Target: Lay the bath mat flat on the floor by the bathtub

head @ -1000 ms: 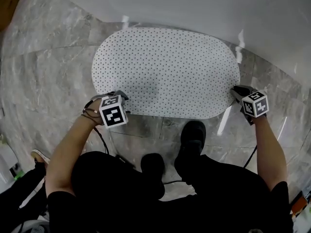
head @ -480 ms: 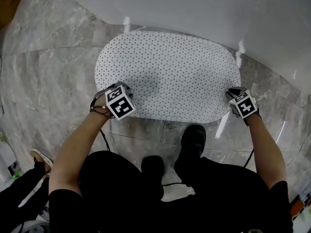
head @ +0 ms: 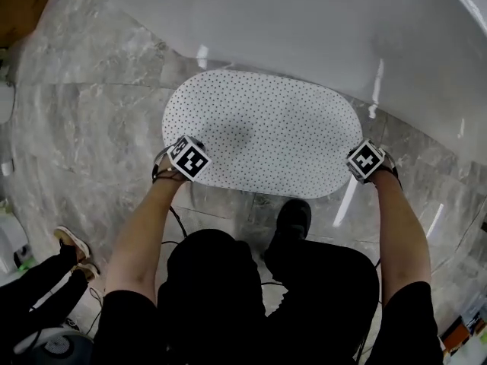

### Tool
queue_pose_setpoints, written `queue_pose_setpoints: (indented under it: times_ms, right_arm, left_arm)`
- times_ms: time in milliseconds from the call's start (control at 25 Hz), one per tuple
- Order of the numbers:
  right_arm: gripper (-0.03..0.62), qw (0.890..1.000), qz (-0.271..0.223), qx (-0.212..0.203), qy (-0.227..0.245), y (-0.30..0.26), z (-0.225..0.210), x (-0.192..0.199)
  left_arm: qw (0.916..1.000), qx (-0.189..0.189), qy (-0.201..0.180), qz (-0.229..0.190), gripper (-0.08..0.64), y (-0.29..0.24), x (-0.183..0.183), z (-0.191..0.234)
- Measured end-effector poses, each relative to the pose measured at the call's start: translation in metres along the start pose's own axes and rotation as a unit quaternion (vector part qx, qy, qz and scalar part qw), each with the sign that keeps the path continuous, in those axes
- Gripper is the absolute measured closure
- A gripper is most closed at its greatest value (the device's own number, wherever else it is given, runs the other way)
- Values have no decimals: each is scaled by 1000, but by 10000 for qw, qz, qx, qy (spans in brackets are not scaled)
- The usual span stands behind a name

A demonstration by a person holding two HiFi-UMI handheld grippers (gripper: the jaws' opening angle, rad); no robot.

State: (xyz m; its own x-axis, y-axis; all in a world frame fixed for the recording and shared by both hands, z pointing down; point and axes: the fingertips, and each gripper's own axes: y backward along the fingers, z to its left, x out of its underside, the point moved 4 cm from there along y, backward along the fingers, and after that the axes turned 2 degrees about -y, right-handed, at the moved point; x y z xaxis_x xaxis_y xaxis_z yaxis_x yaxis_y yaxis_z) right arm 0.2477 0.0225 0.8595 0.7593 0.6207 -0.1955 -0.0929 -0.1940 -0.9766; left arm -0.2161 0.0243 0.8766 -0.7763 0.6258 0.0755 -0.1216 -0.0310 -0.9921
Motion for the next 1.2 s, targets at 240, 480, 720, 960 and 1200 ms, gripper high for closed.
queue_pose_setpoints:
  times_ms: [240,480,720,960,1200]
  right_arm:
    - [566,9628,-2625,-616,-191,206,41,-50]
    - [571,9064,-3932,-969,-1202,386,96,-41]
    - [575,8901,-4381,-780,-988,517,147,-33]
    - [575,8750,-4744,-861,-444,631,167,-32]
    - [575,8586,-5045,-844,-334,701,164,-15]
  left_arm:
    - [9707,-1001,1414,-1664,550,186,-55,17]
    - [9429,234,1939,-2699,552,379,-114,-42]
    - [9241,13,1887,-3322,551,545,-143,-71]
    - [9072,-148,2020,-3688,551,653,-148,-88]
    - [8965,-276,2168,-3854,551,714,-153,-115]
